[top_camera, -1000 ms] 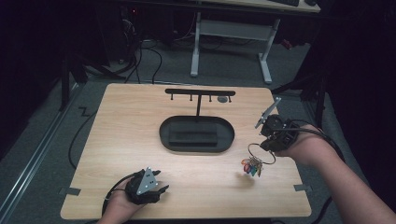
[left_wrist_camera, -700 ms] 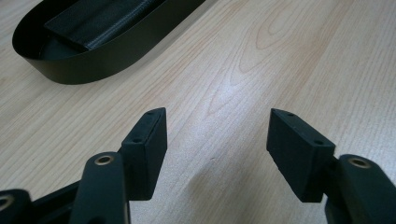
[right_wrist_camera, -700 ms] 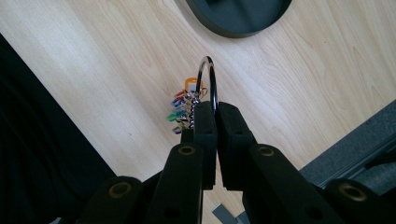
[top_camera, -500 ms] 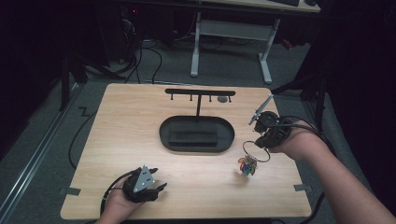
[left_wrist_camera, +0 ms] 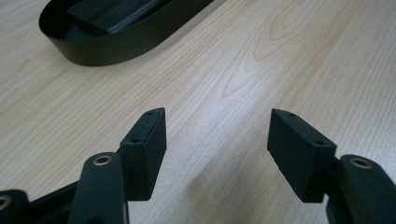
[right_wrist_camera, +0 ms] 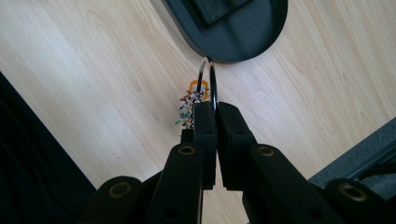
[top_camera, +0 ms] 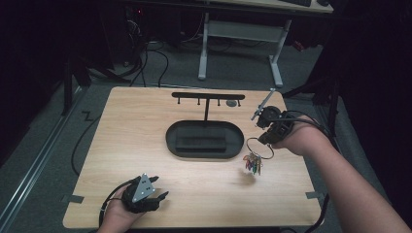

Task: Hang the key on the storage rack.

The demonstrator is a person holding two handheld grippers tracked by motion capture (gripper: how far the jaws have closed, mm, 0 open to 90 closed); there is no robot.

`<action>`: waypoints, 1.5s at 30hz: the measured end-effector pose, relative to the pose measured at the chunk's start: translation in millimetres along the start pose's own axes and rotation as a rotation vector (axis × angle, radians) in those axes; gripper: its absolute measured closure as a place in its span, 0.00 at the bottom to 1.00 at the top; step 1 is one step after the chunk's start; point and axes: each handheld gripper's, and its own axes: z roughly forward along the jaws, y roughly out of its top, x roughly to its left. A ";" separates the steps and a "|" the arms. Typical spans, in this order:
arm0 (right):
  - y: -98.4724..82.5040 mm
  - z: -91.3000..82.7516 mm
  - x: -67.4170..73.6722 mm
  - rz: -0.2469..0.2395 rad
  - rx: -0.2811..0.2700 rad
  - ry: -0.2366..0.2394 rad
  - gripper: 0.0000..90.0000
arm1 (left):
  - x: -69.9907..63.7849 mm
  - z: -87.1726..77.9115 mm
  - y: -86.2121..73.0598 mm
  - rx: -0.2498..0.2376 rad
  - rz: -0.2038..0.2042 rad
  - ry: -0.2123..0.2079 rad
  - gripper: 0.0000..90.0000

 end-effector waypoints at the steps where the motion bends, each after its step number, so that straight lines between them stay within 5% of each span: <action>1: 2.3 0.9 -1.4 -0.003 -0.003 0.003 0.97 | 1.0 -0.5 -0.9 0.002 -0.005 -0.002 0.42; 6: 13.2 5.0 -10.1 0.005 -0.014 0.012 0.97 | 3.2 -1.1 -4.0 0.004 -0.030 0.002 0.42; 18: 43.8 14.5 -26.9 0.009 -0.022 -0.007 0.97 | -2.0 -12.5 -9.4 0.020 -0.014 0.035 0.42; 30: 64.6 -1.2 -38.8 0.014 -0.061 -0.024 0.97 | -2.4 -18.9 -14.5 0.023 -0.025 0.046 0.42; 45: 81.0 16.6 -69.8 0.065 -0.064 -0.028 0.97 | -1.6 -19.8 -15.5 0.026 -0.026 0.047 0.43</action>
